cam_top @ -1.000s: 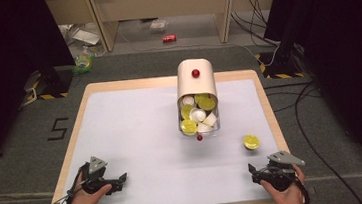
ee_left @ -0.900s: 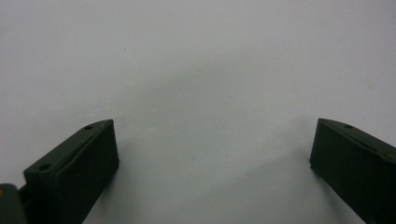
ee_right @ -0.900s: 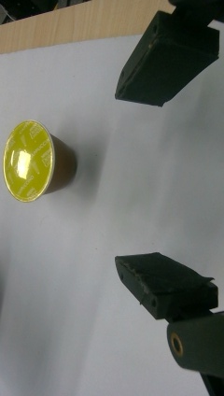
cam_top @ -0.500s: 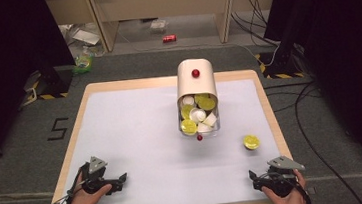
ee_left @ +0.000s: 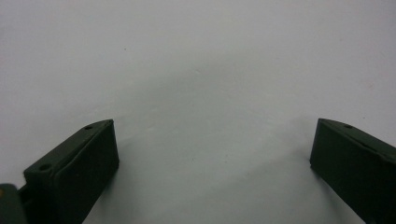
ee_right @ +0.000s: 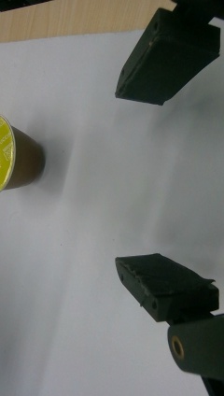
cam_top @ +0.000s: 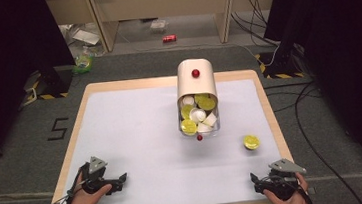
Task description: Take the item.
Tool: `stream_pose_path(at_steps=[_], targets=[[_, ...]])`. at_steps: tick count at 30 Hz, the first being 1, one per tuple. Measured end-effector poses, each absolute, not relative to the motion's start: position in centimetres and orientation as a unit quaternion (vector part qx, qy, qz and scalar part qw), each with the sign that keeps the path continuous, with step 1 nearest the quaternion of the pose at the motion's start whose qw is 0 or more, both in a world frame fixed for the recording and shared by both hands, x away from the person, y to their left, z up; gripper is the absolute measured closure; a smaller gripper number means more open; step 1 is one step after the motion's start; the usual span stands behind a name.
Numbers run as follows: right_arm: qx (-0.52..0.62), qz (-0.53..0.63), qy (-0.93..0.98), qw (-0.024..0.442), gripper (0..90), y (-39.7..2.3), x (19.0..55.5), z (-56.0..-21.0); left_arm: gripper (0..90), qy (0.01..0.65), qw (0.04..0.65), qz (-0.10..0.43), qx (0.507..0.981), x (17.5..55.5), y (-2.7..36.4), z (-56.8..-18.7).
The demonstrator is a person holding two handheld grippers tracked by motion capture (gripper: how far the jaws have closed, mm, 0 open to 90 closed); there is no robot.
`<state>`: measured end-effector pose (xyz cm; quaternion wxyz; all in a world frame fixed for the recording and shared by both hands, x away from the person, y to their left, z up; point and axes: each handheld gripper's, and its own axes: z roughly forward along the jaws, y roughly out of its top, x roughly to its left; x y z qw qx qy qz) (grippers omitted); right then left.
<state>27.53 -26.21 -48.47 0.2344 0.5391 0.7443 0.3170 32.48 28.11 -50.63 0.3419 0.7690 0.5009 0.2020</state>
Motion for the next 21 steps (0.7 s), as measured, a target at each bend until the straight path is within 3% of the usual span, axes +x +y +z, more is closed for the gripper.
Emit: stream_pose_path(at_steps=[21], targets=[[0.539,0.316,0.745,0.233,16.6,-26.50,26.92,-48.65,0.3,0.501,0.342,0.202,0.769,32.48,28.11,-50.63]])
